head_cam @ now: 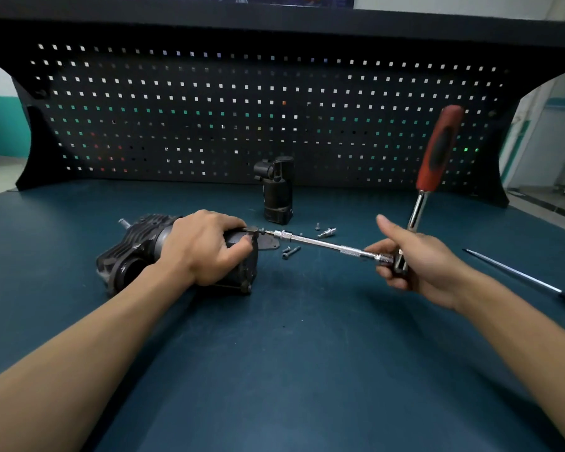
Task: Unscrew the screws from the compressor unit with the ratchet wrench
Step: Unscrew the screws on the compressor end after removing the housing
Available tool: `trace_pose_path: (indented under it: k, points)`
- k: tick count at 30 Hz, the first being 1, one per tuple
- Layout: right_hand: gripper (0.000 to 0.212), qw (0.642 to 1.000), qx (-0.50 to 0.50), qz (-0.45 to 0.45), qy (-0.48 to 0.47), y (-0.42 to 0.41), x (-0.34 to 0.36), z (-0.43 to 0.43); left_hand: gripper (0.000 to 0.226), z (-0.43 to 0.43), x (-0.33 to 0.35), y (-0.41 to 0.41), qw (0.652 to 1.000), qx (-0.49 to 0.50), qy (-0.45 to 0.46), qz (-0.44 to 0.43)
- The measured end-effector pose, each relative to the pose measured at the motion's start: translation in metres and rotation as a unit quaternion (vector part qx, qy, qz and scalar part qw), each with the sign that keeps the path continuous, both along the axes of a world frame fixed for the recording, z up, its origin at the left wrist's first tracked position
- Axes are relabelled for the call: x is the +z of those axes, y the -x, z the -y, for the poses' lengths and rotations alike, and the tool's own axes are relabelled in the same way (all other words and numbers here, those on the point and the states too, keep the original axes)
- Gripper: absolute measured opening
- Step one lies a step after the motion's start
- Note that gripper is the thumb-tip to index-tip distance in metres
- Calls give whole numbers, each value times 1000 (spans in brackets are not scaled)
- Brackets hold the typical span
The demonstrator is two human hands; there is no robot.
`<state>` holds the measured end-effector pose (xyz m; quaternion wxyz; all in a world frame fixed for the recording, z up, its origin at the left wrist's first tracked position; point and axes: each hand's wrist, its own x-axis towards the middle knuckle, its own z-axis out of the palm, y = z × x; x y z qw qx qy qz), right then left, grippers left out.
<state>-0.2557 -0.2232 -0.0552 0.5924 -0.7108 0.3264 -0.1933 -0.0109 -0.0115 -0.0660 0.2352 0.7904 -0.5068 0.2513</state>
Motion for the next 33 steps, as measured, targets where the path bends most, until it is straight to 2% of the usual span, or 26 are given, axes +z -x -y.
trace_pose_path:
  k: [5,8,10,13,16,19,23,26,30,33]
  points:
    - [66,984,61,-11,-166,2,4,2,64,1,2,1,1000,4,-4,-1]
    - [55,965,76,5,-251,3,6,5,64,1,2,1,1000,1,-6,0]
    - [50,958,73,10,-278,3,5,5,64,0,2,1,1000,2,-6,-1]
    - [46,961,60,10,-269,2,3,6,64,0,1,1,1000,2,-4,0]
    - [44,977,52,-4,-207,1,3,5,64,0,2,0,1000,1,-1,-3]
    - [46,991,51,20,-125,1,2,4,63,1,1,0,1000,2,0,-5]
    - [57,995,41,59,62,5,1,4,66,2,1,0,1000,2,-4,-20]
    - [39,969,64,43,236,10,2,6,67,2,2,1,999,1,-3,-33]
    - [22,929,90,33,358,10,0,5,67,1,3,2,999,2,0,-44]
    - [19,871,91,40,481,10,0,6,69,1,3,2,999,-2,-7,-48]
